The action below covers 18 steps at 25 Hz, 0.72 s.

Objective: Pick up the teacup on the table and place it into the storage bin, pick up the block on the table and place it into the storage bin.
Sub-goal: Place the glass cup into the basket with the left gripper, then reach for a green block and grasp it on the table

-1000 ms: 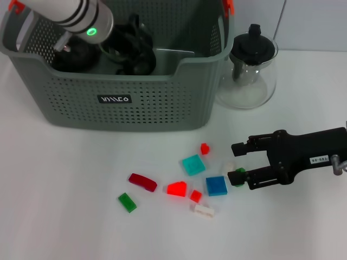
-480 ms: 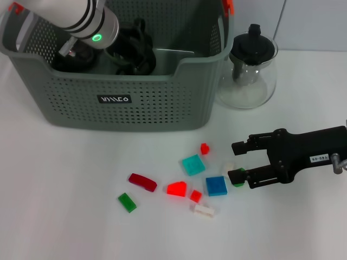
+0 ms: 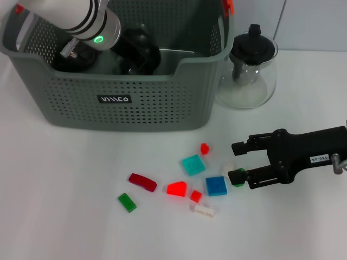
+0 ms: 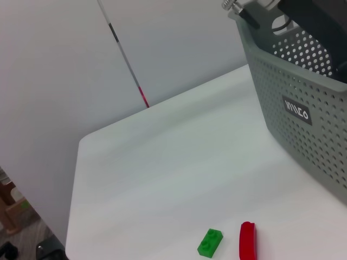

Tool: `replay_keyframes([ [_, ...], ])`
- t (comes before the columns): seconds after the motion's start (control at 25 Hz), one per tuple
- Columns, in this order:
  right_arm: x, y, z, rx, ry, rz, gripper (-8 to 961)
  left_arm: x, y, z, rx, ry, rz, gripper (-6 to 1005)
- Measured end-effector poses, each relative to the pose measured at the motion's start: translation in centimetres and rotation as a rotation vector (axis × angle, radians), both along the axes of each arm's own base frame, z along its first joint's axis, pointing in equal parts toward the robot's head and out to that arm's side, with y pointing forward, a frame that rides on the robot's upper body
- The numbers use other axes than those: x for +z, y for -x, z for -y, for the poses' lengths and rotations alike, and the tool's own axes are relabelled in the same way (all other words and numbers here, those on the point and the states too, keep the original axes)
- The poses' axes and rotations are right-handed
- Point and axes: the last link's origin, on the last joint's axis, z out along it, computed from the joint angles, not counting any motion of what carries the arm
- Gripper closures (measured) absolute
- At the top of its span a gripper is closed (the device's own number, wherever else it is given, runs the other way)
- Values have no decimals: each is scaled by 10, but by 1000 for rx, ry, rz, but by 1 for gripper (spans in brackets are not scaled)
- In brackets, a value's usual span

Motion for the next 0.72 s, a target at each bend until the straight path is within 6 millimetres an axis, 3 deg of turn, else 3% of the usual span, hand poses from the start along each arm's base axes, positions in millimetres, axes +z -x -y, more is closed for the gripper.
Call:
replay_keyframes([
  [0.32, 1, 0, 1, 3, 2, 0, 120, 10, -2, 1, -8, -20, 16, 480],
  [0.44, 2, 0, 1, 5, 2, 0, 119, 28, -9, 5, -13, -48, 40, 423],
  [0.56, 2, -1, 1, 5, 0, 3, 119, 60, -25, 12, -34, -112, 101, 365],
  [0.72, 4, -2, 0, 7, -2, 6, 120, 102, -41, 31, -55, -161, 313, 289],
])
